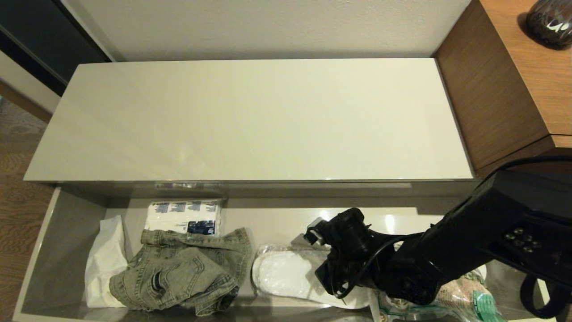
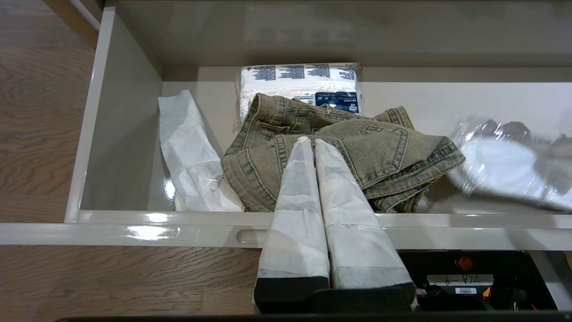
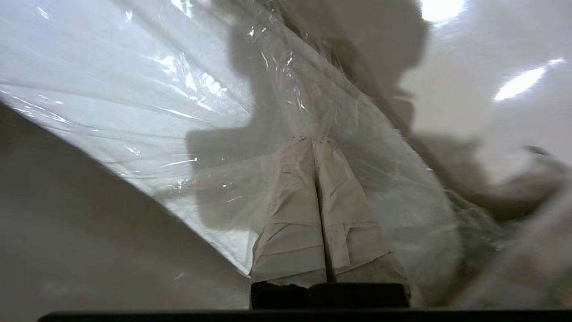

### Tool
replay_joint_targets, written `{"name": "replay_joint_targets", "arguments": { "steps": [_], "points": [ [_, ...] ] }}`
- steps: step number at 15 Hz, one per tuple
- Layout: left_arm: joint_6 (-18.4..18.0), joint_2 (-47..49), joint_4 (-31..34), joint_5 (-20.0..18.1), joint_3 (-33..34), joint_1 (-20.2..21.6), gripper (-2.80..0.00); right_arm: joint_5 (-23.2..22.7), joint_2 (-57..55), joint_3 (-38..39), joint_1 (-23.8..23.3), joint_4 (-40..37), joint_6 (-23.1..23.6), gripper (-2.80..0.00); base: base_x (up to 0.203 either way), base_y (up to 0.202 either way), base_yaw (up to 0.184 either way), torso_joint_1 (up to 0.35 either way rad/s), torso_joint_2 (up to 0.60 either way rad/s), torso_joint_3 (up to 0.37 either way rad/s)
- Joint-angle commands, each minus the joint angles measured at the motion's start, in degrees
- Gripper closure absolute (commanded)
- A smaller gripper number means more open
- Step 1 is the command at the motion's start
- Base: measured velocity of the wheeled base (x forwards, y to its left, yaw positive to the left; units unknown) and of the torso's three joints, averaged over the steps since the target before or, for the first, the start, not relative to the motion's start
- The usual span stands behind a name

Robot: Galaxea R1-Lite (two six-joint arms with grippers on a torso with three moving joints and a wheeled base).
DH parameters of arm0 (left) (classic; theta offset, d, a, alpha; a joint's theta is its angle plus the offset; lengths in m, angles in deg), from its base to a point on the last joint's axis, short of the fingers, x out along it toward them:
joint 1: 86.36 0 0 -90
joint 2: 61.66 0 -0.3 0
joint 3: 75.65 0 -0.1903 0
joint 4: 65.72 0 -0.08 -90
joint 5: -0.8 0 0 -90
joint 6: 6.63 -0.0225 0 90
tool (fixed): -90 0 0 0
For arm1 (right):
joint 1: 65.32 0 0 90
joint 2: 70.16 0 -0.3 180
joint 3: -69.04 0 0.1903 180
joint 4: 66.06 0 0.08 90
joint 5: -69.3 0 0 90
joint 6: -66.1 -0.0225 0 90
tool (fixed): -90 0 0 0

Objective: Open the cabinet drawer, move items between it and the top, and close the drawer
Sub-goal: Take out the disposable slippers from the drawer

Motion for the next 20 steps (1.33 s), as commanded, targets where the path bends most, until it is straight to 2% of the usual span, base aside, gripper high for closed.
{"name": "replay_joint_targets", "arguments": {
  "steps": [1, 7, 11, 14, 20],
  "points": [
    [0.0, 0.0, 0.0, 0.0, 0.1, 0.0, 0.00, 1.8, 8.4, 0.6, 0.6, -1.4, -0.1, 0.00, 0.000, 0.000, 0.000, 0.000, 0.00, 0.000],
    [0.0, 0.0, 0.0, 0.0, 0.1, 0.0, 0.00, 4.5, 23.8, 1.1, 1.0, -15.9, -1.9, 0.00, 0.000, 0.000, 0.000, 0.000, 0.00, 0.000],
    [0.0, 0.0, 0.0, 0.0, 0.1, 0.0, 0.00, 4.9, 31.3, 1.1, 2.9, -26.7, -5.9, 0.00, 0.000, 0.000, 0.000, 0.000, 0.00, 0.000],
    [0.0, 0.0, 0.0, 0.0, 0.1, 0.0, 0.00, 5.9, 34.2, 0.7, 4.1, -30.0, -8.1, 0.00, 0.000, 0.000, 0.000, 0.000, 0.00, 0.000],
    [0.0, 0.0, 0.0, 0.0, 0.1, 0.0, 0.00, 8.5, 41.4, -5.8, 4.0, -41.0, -8.2, 0.00, 0.000, 0.000, 0.000, 0.000, 0.00, 0.000]
  ]
}}
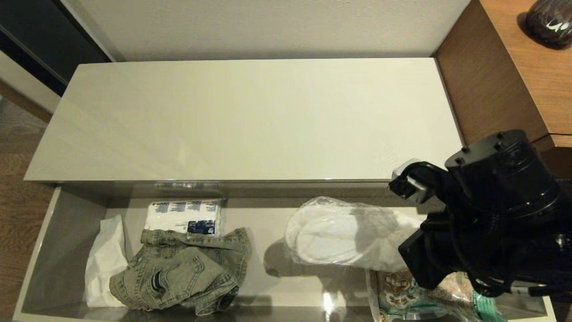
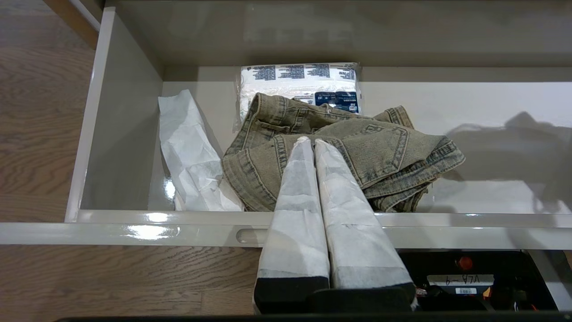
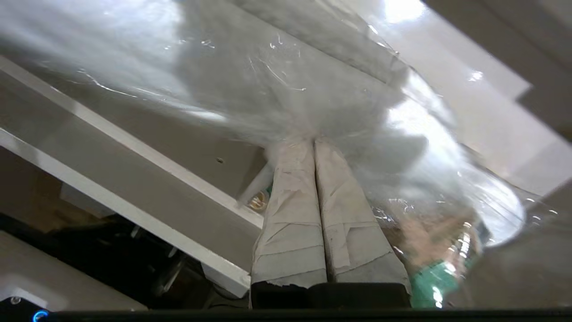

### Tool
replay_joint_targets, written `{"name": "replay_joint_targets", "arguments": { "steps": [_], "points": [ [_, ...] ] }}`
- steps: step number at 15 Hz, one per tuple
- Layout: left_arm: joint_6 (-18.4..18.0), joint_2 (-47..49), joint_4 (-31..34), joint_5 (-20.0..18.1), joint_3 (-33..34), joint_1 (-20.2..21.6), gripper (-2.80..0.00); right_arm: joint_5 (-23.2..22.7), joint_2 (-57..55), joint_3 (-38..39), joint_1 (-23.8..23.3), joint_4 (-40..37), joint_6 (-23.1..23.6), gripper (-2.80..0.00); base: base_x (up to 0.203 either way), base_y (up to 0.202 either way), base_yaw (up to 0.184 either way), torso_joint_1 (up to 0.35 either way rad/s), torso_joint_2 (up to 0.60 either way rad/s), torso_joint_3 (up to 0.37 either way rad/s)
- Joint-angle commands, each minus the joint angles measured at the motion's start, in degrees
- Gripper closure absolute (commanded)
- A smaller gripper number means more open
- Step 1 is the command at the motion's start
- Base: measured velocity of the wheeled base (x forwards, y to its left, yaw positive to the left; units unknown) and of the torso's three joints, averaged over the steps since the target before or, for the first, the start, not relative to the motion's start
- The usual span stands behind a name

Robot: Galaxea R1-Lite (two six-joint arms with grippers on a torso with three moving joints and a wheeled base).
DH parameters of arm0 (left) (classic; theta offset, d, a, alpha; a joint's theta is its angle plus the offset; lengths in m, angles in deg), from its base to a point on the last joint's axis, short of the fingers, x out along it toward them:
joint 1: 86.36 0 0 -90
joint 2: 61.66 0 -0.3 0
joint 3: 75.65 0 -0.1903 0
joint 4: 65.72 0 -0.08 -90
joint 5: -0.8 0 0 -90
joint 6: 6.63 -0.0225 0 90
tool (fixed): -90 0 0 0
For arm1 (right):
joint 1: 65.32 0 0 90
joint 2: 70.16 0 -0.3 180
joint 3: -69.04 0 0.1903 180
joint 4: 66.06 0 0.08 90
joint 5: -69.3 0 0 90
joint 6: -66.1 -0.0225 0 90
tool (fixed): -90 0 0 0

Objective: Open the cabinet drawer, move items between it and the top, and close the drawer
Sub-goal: Take out the disposable slippers from the drawer

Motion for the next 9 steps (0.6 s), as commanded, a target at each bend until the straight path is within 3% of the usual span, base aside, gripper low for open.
{"name": "replay_joint_targets", "arguments": {
  "steps": [1, 6, 9],
  "points": [
    [0.0, 0.0, 0.0, 0.0, 0.1, 0.0, 0.00, 2.4, 2.8, -3.4, -0.1, -1.3, 0.0, 0.00, 0.000, 0.000, 0.000, 0.000, 0.00, 0.000],
    [0.0, 0.0, 0.0, 0.0, 0.1, 0.0, 0.00, 3.5, 3.1, -14.2, -4.8, -9.2, 1.3, 0.00, 0.000, 0.000, 0.000, 0.000, 0.00, 0.000],
    [0.0, 0.0, 0.0, 0.0, 0.1, 0.0, 0.00, 3.0, 2.8, -13.6, -6.6, -10.6, 3.1, 0.00, 0.000, 0.000, 0.000, 0.000, 0.00, 0.000]
  ]
}}
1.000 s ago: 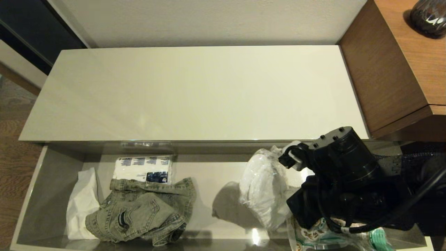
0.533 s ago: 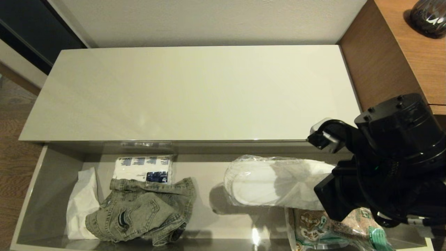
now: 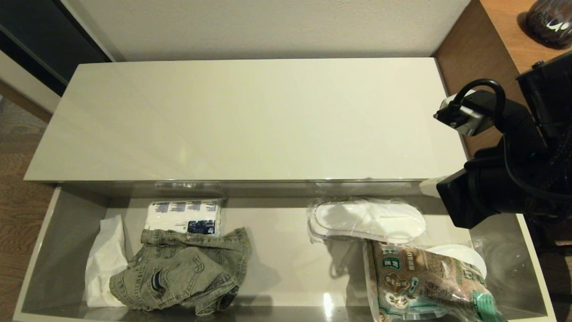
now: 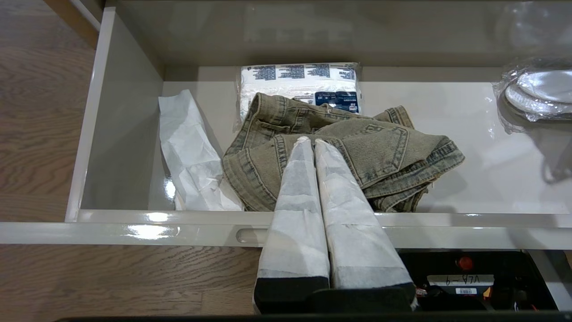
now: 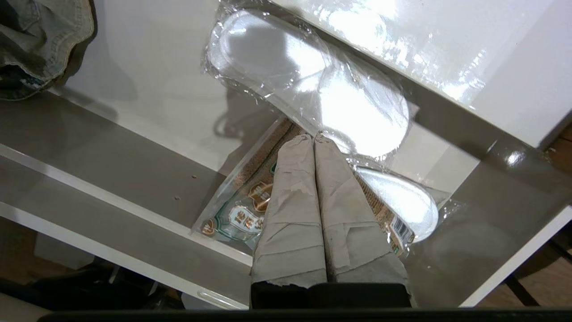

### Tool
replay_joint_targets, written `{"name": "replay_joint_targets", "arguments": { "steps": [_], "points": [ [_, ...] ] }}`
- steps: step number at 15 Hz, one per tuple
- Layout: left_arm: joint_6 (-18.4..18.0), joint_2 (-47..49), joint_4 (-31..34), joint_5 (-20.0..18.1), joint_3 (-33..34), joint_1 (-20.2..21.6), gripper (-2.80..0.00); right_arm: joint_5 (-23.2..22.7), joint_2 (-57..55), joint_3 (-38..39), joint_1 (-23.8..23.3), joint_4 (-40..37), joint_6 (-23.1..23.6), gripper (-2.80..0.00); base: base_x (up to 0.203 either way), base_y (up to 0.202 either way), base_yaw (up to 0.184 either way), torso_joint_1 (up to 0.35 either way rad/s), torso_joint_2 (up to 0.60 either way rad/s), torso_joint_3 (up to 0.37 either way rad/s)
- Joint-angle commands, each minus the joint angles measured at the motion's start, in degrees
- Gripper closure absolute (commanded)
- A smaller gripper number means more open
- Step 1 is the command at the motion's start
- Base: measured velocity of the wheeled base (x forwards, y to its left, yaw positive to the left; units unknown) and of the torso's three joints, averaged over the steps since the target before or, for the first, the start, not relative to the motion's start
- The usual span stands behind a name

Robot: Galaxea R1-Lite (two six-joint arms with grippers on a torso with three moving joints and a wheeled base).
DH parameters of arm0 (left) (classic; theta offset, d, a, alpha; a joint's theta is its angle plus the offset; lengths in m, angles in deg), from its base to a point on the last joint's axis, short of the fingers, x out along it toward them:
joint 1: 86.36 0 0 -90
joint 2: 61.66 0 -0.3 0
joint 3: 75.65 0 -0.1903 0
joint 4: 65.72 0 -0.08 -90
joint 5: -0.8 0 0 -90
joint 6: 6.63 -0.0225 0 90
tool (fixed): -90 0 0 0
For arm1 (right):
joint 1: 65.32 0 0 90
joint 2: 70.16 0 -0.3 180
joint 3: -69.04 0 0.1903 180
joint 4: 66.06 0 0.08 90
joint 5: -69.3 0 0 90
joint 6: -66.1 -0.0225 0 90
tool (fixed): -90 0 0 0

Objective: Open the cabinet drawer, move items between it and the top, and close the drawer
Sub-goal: Take out the disposable slippers from the drawer

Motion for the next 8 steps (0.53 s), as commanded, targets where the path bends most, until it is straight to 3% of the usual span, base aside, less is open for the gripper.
{"name": "replay_joint_targets", "arguments": {
  "steps": [1, 3, 5, 8],
  "points": [
    [0.0, 0.0, 0.0, 0.0, 0.1, 0.0, 0.00, -0.1, -0.7, 1.6, -0.5, 0.0, 0.1, 0.00, 0.000, 0.000, 0.000, 0.000, 0.00, 0.000],
    [0.0, 0.0, 0.0, 0.0, 0.1, 0.0, 0.00, -1.1, -1.2, 5.6, -0.5, -0.2, 1.7, 0.00, 0.000, 0.000, 0.000, 0.000, 0.00, 0.000],
    [0.0, 0.0, 0.0, 0.0, 0.1, 0.0, 0.00, -3.1, -3.1, 10.2, -0.5, 0.2, 6.2, 0.00, 0.000, 0.000, 0.000, 0.000, 0.00, 0.000],
    [0.0, 0.0, 0.0, 0.0, 0.1, 0.0, 0.00, -4.6, -11.8, 15.1, -0.5, 3.3, 10.0, 0.00, 0.000, 0.000, 0.000, 0.000, 0.00, 0.000]
  ]
}}
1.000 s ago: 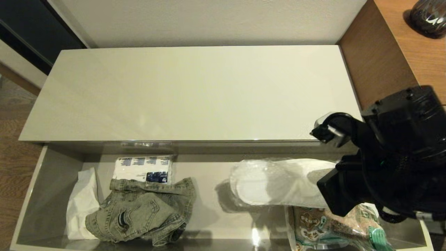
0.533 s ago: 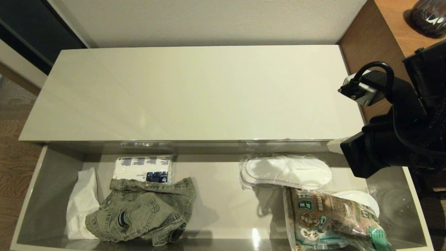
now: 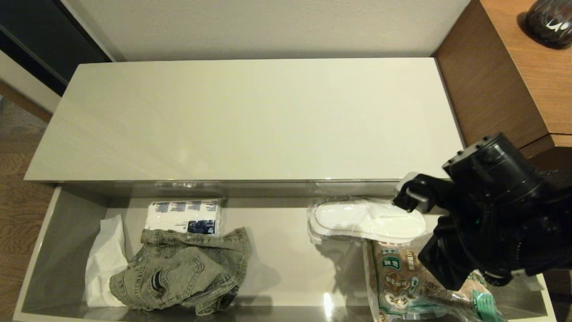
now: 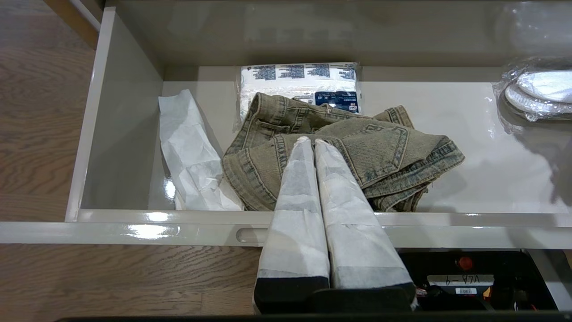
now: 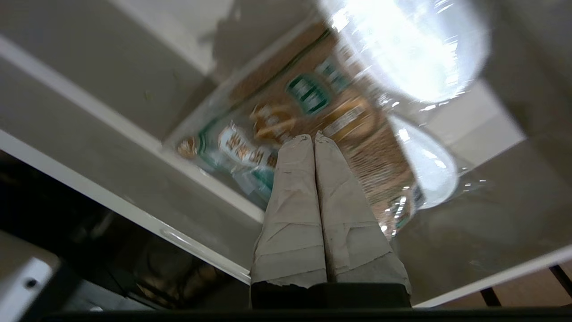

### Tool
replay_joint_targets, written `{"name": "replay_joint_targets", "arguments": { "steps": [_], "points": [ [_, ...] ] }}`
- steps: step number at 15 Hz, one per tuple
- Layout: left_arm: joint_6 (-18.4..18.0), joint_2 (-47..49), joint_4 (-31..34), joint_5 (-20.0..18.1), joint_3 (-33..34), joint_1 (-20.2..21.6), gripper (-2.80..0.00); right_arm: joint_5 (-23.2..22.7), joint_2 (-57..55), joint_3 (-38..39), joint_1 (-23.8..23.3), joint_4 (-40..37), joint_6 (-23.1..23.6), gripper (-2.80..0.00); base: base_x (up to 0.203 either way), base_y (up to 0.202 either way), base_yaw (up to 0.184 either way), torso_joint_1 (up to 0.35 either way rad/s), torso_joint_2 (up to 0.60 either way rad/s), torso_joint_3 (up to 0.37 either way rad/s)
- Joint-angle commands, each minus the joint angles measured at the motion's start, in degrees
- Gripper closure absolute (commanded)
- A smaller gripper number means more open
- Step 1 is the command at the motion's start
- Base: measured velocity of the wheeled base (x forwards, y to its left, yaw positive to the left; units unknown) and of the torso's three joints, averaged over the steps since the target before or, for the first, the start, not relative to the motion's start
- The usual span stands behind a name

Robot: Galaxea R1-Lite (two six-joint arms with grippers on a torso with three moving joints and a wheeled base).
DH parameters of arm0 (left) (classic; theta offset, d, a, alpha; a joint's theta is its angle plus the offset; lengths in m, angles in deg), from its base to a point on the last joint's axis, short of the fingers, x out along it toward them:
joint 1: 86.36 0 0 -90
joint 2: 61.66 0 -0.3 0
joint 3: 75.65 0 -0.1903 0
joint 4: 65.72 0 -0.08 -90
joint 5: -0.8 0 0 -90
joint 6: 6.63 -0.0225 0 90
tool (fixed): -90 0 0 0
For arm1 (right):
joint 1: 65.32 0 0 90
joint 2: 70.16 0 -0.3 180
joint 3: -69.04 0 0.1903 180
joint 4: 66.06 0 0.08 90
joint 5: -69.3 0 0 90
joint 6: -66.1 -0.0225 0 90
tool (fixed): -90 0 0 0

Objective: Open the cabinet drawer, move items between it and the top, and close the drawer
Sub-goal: Take out the disposable slippers from the drawer

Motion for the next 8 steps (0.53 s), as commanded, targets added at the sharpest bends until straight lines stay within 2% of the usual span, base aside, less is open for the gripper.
{"name": "replay_joint_targets", "arguments": {
  "steps": [1, 2, 3, 4, 6, 8],
  "points": [
    [0.0, 0.0, 0.0, 0.0, 0.1, 0.0, 0.00, -0.5, -8.4, 3.6, 0.0, 3.5, 2.2, 0.00, 0.000, 0.000, 0.000, 0.000, 0.00, 0.000],
    [0.0, 0.0, 0.0, 0.0, 0.1, 0.0, 0.00, -0.7, -9.7, 5.2, -0.1, 5.2, 6.4, -2.80, 0.000, 0.000, 0.000, 0.000, 0.00, 0.000],
    [0.0, 0.0, 0.0, 0.0, 0.1, 0.0, 0.00, -0.8, -10.4, 6.6, 0.0, 7.0, 10.1, -2.80, 0.000, 0.000, 0.000, 0.000, 0.00, 0.000],
    [0.0, 0.0, 0.0, 0.0, 0.1, 0.0, 0.00, -1.0, -11.7, 7.4, 0.0, 9.2, 11.9, -2.80, 0.000, 0.000, 0.000, 0.000, 0.00, 0.000],
    [0.0, 0.0, 0.0, 0.0, 0.1, 0.0, 0.00, -1.0, -14.1, 8.4, 0.1, 13.8, 15.2, -2.80, 0.000, 0.000, 0.000, 0.000, 0.00, 0.000],
    [0.0, 0.0, 0.0, 0.0, 0.1, 0.0, 0.00, -0.5, -17.0, 8.2, 0.0, 18.5, 16.6, -2.80, 0.000, 0.000, 0.000, 0.000, 0.00, 0.000]
  ]
}}
